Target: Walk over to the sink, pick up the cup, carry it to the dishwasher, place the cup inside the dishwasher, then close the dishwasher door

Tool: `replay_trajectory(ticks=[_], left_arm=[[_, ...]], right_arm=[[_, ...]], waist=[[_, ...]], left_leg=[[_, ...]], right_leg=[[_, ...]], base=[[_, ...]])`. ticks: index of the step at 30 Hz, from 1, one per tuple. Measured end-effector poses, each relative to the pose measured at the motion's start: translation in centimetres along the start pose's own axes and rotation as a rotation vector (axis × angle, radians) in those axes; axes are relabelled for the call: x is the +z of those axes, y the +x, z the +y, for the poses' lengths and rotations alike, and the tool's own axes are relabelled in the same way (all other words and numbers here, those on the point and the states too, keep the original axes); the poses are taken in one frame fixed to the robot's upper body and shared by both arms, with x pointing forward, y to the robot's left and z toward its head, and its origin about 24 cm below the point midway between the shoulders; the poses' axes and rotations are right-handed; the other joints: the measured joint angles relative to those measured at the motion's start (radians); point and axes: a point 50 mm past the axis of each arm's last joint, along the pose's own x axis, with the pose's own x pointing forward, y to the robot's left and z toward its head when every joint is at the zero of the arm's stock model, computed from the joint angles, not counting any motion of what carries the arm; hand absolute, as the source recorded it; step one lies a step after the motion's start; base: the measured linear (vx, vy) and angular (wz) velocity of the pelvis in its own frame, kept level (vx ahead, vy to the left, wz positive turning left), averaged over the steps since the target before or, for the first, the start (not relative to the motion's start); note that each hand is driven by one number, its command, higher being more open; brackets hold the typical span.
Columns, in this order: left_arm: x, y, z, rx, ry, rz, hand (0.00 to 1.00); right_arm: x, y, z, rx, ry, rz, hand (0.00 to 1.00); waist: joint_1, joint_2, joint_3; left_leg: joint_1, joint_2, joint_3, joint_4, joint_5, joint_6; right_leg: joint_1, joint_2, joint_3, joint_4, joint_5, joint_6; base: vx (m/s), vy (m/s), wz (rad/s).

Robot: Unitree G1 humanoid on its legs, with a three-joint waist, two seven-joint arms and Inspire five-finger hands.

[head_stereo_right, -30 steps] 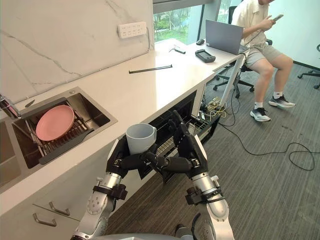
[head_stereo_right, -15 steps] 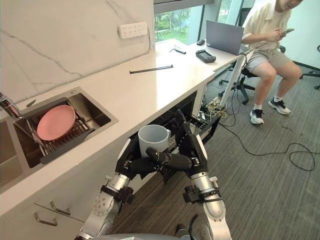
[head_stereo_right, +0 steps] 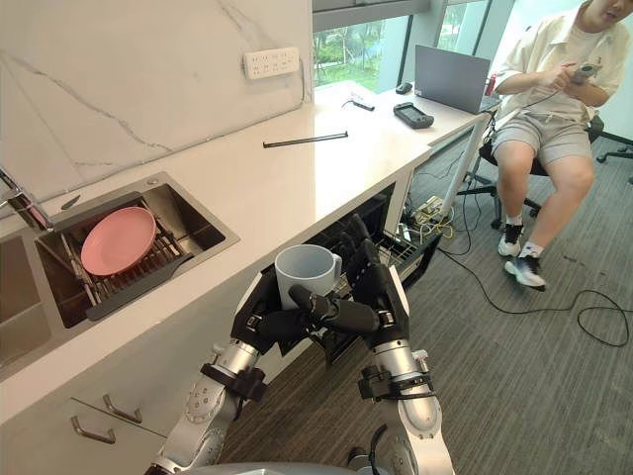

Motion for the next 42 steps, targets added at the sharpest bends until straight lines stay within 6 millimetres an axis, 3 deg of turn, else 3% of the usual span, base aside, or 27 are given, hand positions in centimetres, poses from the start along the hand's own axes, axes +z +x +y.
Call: replay_trajectory(ticks=[12, 13, 18, 23, 38, 39, 42], left_arm=[[-0.8, -0.1, -1.0, -0.061, 0.035, 0.068, 0.0], [-0.8, -0.1, -1.0, -0.063, 0.04, 0.071, 0.0], [-0.9, -0.4, -0.6, -0.068, 0.078, 0.088, 0.0], [-0.9, -0.7, -0.2, -0.079, 0.111, 0.103, 0.0], [-0.8, -0.6, -0.4, -0.079, 0.182, 0.097, 0.0], [-0.6, -0.5, -0.4, -0.079, 0.184, 0.089, 1.0], [-0.4, -0.5, -0.4, -0.08, 0.184, 0.081, 1.0]], right_arm=[[-0.2, -0.1, -0.4, 0.005, -0.02, 0.039, 1.0], [-0.3, -0.2, -0.4, 0.008, -0.022, 0.045, 0.0], [-0.6, -0.3, -0.5, 0.027, -0.03, 0.078, 0.0], [-0.9, -0.4, -0.7, 0.03, -0.034, 0.1, 0.0], [-0.8, -0.4, -1.2, 0.027, -0.044, 0.098, 0.0], [-0.7, -0.3, -1.1, 0.029, -0.043, 0.093, 0.0], [-0.5, -0.3, -1.1, 0.029, -0.045, 0.084, 0.0]], waist=[[0.0, -0.007, -0.004], [0.0, -0.007, -0.004], [0.001, -0.014, -0.005], [0.001, -0.037, -0.018], [0.001, -0.039, -0.02], [0.001, -0.039, -0.02], [0.002, -0.04, -0.021]], left_leg=[[-0.001, -0.006, -0.004, 0.0, 0.002, 0.003], [-0.001, -0.007, -0.005, 0.0, 0.002, 0.004], [-0.002, -0.012, -0.013, 0.0, 0.006, 0.01], [-0.008, -0.012, -0.02, 0.0, 0.007, 0.012], [-0.006, -0.013, -0.021, 0.0, 0.009, 0.012], [-0.006, -0.013, -0.021, 0.0, 0.009, 0.012], [-0.005, -0.013, -0.022, 0.0, 0.009, 0.012]], right_leg=[[0.006, -0.007, -0.005, -0.01, 0.009, 0.004], [0.008, -0.008, -0.006, -0.013, 0.011, 0.005], [0.019, -0.013, -0.013, -0.027, 0.02, 0.007], [0.019, -0.014, -0.019, -0.028, 0.021, 0.006], [0.021, -0.015, -0.02, -0.027, 0.022, 0.007], [0.021, -0.015, -0.02, -0.027, 0.022, 0.007], [0.023, -0.015, -0.021, -0.026, 0.022, 0.007]], base=[[0.0, 0.0, 0.0], [-0.01, 0.005, 0.03], [-0.03, 0.014, 0.05], [-0.02, 0.004, 0.04], [0.0, 0.0, 0.0], [0.0, 0.0, 0.0], [0.0, 0.0, 0.0]])
